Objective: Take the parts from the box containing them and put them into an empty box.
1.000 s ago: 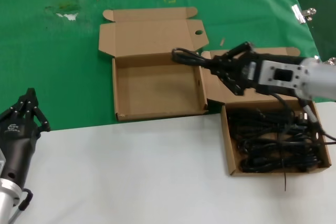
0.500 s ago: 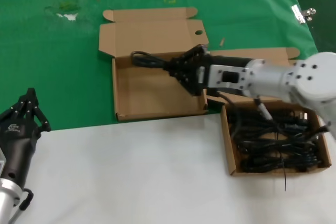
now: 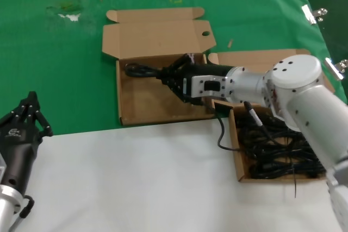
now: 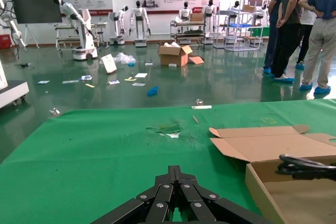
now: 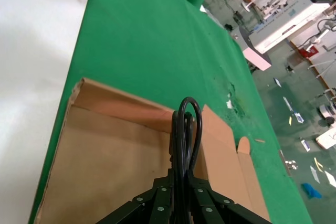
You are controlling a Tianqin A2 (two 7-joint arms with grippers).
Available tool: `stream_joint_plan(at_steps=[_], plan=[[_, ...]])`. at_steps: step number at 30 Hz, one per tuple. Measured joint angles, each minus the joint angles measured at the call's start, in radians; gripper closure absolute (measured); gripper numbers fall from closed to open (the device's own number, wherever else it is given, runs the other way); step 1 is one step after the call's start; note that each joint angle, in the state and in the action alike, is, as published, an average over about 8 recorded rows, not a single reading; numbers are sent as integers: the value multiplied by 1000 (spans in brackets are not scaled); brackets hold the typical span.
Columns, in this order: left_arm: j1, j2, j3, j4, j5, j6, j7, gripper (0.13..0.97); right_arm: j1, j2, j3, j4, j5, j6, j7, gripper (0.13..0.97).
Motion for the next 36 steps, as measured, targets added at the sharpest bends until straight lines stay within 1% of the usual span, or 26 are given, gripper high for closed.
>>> stream_joint_plan(at_steps=[4,8,11,15,24,27,32,33,36], plan=[[0,0,0,0,0,0,0,957,55,-45,47,-154,36,18,-147,923],[0,0,0,0,0,0,0,957,97,-76,84,-270,62,37,-259,922],[0,0,0,0,0,0,0,957,115,-89,102,-321,70,48,-309,920],[0,0,0,0,0,0,0,957,128,-97,115,-357,73,57,-342,920],[0,0,0,0,0,0,0,957,135,-98,130,-376,69,60,-350,849],[0,0,0,0,0,0,0,957,134,-93,135,-370,69,56,-334,799],[0,0,0,0,0,0,0,957,118,-69,138,-323,66,46,-277,716],[0,0,0,0,0,0,0,957,111,-62,137,-305,64,44,-258,716],[0,0,0,0,0,0,0,957,78,-32,127,-222,52,43,-180,642]])
